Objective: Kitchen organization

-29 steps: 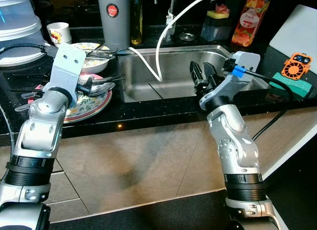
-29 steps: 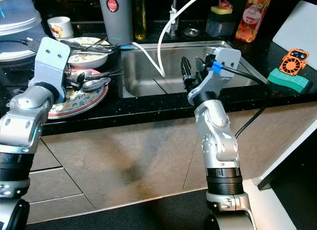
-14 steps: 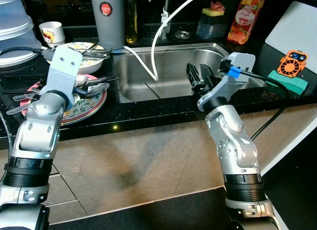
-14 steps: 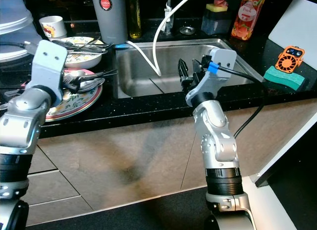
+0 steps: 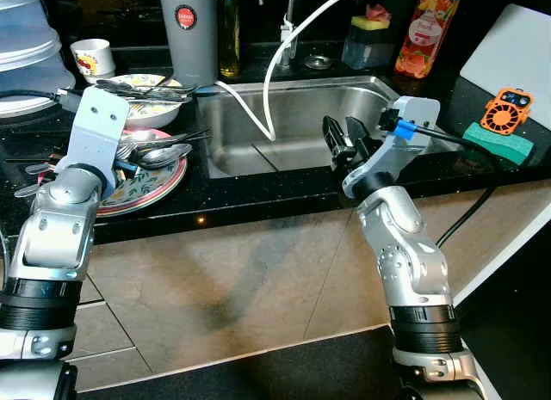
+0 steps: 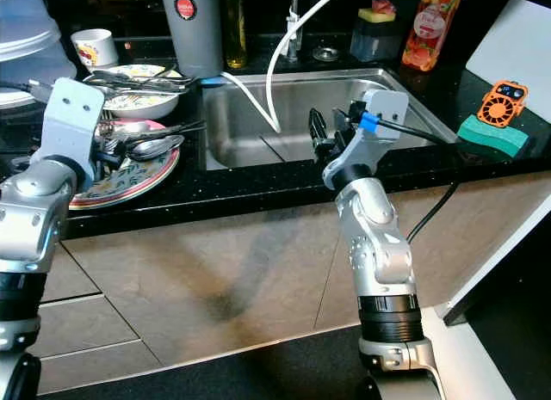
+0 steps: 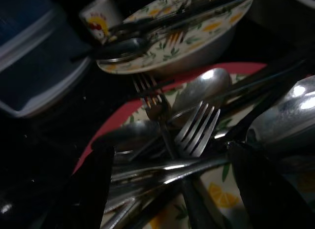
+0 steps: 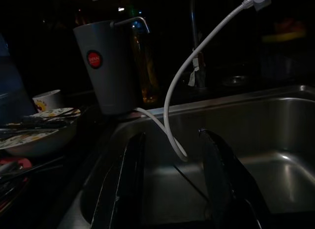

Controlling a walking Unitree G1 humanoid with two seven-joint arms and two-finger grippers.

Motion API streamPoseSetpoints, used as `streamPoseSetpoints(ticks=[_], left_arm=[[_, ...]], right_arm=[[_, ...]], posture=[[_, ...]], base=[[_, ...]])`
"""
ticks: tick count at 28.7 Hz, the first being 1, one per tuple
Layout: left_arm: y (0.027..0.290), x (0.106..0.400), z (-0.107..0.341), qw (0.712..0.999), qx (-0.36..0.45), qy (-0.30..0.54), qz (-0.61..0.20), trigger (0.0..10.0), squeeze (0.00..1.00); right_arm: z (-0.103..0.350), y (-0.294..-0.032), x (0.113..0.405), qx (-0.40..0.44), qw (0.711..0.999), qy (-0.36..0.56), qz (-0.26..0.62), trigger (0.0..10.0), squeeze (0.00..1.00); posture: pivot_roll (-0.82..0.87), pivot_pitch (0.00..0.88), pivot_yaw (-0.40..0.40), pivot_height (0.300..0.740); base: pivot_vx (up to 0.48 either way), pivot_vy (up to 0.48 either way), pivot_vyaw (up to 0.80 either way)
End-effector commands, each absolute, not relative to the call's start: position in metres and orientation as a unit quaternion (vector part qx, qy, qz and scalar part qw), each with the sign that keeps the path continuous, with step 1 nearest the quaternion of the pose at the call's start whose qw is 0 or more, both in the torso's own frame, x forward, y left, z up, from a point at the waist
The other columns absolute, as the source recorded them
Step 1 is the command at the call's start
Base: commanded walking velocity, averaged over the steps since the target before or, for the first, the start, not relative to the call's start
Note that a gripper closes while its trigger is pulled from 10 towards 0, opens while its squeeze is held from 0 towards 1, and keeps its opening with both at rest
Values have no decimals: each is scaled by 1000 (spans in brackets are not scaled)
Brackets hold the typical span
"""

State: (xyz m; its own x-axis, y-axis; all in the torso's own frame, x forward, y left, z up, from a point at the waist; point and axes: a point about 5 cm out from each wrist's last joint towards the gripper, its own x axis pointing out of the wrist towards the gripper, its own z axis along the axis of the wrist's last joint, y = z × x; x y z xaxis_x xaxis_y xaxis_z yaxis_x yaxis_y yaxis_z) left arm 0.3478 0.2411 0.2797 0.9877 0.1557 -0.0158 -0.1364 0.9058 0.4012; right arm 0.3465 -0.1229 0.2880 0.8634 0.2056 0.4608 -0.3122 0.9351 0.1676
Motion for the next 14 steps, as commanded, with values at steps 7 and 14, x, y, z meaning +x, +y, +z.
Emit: streamPoseSetpoints(ticks=[7, 14], left_arm=[[252, 353, 264, 980, 169, 72, 77, 10000, 0], [268, 359, 264, 984, 124, 80, 104, 10000, 0]], right_arm=[[286, -119, 345, 110, 959, -216, 148, 10000, 0], [288, -118, 344, 101, 958, -220, 154, 10000, 0]], posture=[[-3, 139, -16, 740], [-6, 139, -14, 740]], base=[[0, 0, 0], [0, 0, 0]])
